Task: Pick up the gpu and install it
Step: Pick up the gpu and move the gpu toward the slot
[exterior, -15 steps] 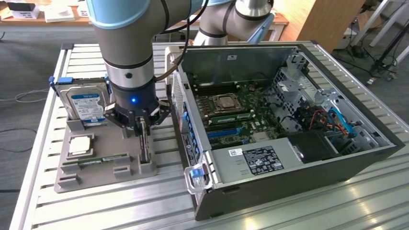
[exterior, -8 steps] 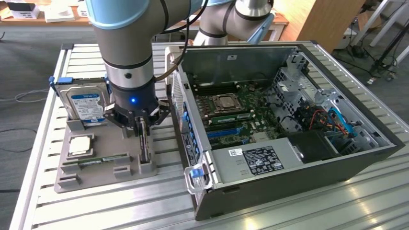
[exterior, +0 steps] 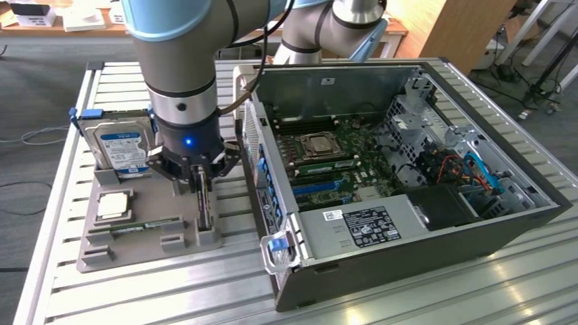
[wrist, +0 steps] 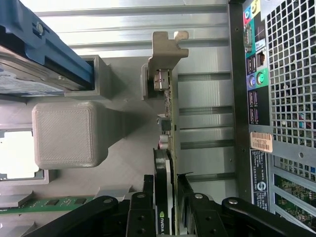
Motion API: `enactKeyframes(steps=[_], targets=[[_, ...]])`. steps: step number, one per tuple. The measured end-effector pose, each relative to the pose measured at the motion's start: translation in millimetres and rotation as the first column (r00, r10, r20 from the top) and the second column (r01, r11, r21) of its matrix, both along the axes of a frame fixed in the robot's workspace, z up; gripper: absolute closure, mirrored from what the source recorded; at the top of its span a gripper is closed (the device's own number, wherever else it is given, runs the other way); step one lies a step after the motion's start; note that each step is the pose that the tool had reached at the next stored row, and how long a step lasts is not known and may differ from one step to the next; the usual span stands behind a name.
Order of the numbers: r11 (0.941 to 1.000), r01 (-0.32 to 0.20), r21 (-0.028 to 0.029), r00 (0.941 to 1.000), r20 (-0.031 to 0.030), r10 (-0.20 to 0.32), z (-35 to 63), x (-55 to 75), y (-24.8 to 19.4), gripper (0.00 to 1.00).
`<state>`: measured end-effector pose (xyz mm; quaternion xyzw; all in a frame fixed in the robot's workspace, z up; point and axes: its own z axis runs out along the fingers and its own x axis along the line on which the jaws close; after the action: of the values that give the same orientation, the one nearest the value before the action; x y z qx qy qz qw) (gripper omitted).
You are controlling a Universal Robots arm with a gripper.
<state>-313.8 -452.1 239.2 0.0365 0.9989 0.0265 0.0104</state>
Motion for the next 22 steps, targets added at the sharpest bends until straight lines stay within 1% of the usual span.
enactKeyframes(steps=[17, 19, 20, 22], targets=[[1.0, 0.0, 0.0, 1.0, 0.0, 0.0, 0.0, -0.6, -0.1, 0.67], [1.0, 0.0, -0.0001, 1.0, -0.0002, 0.0, 0.0, -0.6, -0.1, 0.68], [1.0, 0.0, 0.0, 1.0, -0.0001, 0.0, 0.0, -0.6, 0.0, 0.73], [1.0, 0.0, -0.0001, 1.0, -0.0001, 0.0, 0.0, -0.6, -0.1, 0.73]])
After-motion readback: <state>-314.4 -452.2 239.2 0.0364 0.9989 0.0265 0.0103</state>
